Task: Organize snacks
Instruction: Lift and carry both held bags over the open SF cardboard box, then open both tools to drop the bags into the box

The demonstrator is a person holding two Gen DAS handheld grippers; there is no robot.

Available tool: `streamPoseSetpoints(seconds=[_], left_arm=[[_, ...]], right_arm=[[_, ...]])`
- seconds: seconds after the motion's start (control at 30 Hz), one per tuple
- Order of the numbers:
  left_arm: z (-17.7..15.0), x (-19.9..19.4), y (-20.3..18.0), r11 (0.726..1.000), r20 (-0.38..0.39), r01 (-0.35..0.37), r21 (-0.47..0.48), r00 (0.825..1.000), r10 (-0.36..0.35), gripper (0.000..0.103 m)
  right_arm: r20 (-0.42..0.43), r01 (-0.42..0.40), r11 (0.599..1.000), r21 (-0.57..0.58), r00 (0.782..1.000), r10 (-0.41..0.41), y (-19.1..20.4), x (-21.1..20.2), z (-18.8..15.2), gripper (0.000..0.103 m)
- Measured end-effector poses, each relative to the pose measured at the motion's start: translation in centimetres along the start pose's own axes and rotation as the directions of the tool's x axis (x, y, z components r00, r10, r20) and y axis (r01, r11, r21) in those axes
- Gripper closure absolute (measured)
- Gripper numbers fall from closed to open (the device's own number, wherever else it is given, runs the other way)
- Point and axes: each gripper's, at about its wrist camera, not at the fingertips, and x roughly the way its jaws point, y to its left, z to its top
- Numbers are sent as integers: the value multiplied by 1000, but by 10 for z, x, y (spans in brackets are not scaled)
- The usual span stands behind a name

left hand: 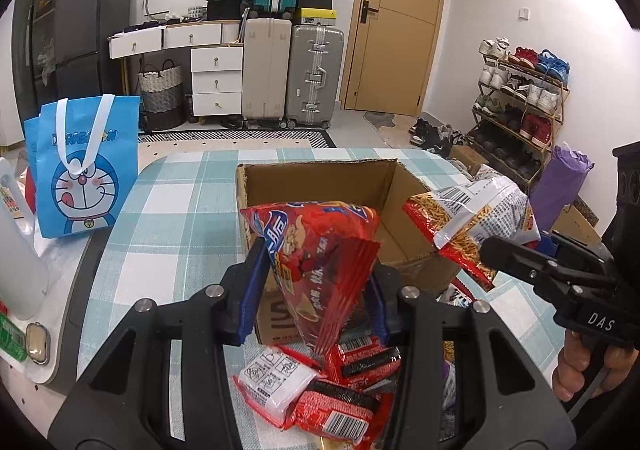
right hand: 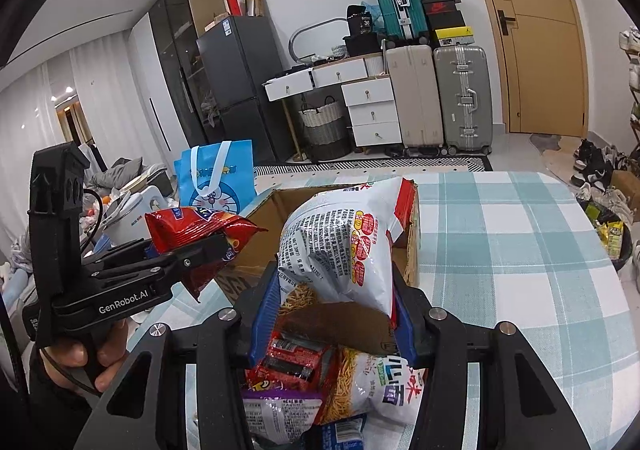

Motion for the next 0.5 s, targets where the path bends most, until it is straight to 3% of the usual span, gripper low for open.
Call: streamPoseSetpoints(seconds=[0.5], left_arm=[[18,35,-4,1000,-22,-13,22,1000,14,62]], right_arm=[[-38,17,1000,25,999,-16,-5,27,10,52]])
